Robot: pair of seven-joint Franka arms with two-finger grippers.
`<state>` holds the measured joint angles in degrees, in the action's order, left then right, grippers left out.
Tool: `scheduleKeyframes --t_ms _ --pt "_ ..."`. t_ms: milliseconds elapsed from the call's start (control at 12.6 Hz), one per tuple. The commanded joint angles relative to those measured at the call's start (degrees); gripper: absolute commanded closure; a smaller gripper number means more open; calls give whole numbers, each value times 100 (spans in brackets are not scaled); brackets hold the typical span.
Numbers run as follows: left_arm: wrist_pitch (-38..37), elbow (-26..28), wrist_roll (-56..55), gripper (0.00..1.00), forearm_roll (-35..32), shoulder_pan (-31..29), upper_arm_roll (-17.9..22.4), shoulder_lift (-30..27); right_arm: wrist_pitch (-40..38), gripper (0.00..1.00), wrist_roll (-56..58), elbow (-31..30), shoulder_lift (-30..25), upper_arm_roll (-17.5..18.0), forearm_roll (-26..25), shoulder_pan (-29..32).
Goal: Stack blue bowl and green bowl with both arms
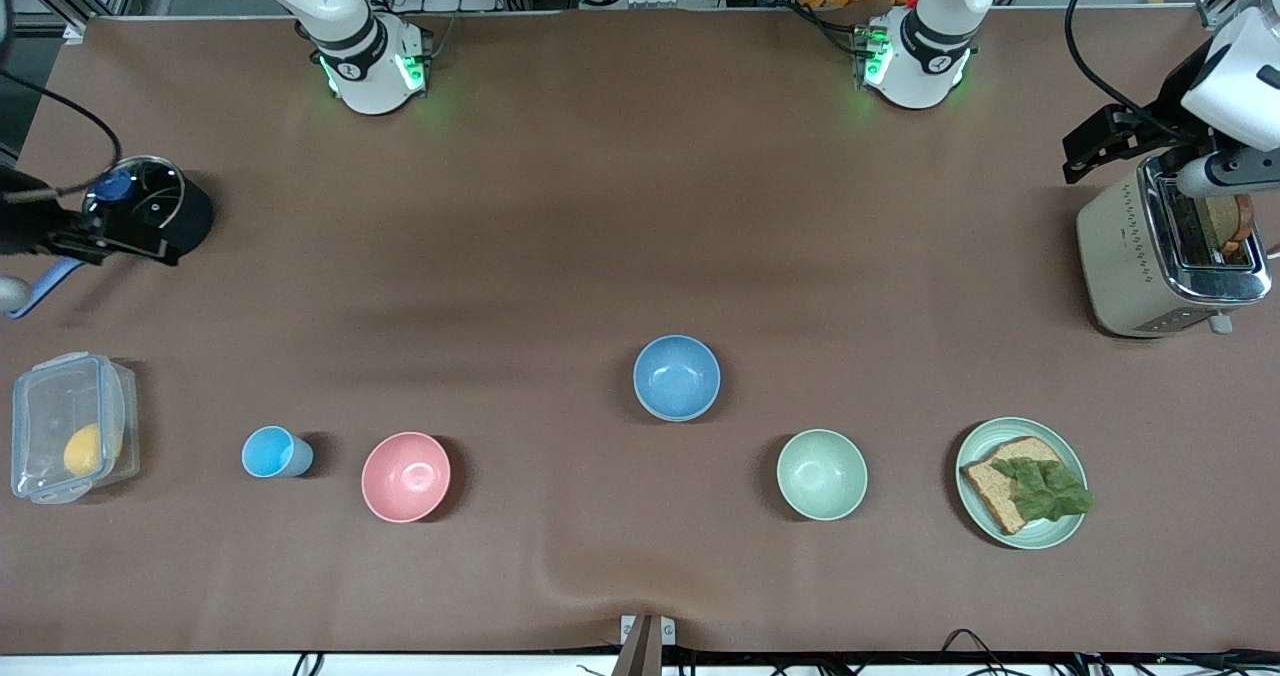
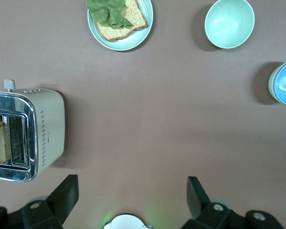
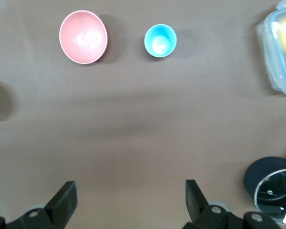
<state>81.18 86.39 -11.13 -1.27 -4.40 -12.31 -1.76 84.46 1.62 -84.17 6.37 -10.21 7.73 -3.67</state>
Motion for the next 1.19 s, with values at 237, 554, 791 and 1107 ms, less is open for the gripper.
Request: scheduleKeyframes --t_ms 237,554,791,1107 --pt "64 80 138 0 294 -9 9 -71 255 0 -109 -777 -777 1259 -430 1228" --pt "179 124 129 0 312 -9 0 -62 413 0 -145 -777 -725 1232 -738 1044" --pt "205 133 138 0 312 -53 9 -62 370 0 -355 -750 -698 1144 -738 903" --pt "188 89 138 0 277 -79 44 -62 273 0 -347 -733 -707 1153 -738 903"
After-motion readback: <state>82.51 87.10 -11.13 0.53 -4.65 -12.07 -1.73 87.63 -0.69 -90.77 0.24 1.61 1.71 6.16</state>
